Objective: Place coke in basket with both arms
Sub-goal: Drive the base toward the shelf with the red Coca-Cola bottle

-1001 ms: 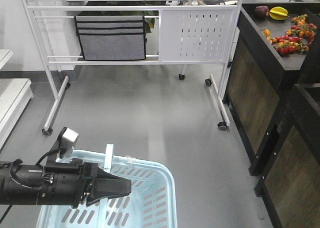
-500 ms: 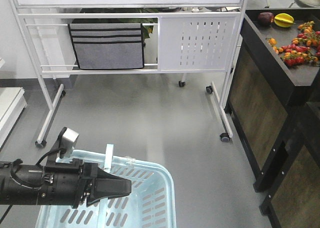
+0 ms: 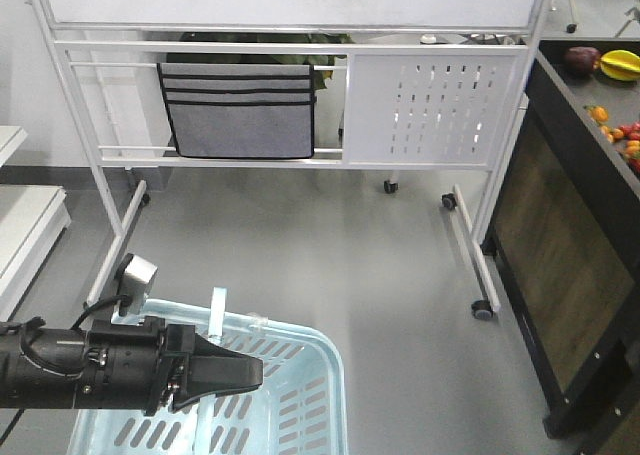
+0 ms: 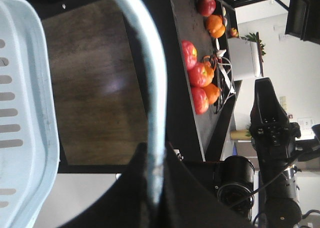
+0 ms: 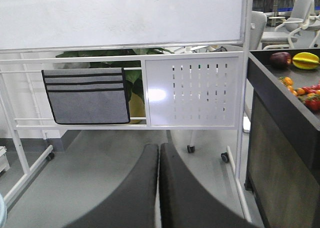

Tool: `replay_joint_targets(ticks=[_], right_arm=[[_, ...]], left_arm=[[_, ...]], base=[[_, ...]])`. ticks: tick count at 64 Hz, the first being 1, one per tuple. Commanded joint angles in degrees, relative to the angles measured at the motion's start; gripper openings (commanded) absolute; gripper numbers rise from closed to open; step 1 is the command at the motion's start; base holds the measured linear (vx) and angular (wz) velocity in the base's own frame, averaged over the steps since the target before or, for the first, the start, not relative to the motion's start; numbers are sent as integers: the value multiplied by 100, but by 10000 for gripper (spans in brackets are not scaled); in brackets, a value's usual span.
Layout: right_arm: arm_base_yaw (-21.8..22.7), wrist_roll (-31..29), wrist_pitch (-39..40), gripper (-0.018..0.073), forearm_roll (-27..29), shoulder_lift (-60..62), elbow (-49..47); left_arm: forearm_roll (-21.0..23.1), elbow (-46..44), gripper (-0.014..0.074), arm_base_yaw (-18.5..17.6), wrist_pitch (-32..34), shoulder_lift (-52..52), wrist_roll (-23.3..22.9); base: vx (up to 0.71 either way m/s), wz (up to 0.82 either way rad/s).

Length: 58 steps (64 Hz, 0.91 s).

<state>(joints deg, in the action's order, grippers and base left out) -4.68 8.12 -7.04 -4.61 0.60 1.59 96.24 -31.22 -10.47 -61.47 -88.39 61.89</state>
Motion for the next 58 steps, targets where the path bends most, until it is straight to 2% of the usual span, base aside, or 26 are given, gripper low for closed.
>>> replay_joint_targets(ticks=[1, 35, 58], right_arm=[[3, -28, 440, -9, -55, 104, 60], [3, -28, 440, -9, -55, 104, 60], [3, -28, 440, -9, -55, 104, 60]], left_arm=[[579, -110, -6, -41, -442, 192, 39], [579, -110, -6, -41, -442, 192, 39], [579, -110, -6, -41, -442, 192, 39]], base=[[25, 13], [25, 11], [22, 44]])
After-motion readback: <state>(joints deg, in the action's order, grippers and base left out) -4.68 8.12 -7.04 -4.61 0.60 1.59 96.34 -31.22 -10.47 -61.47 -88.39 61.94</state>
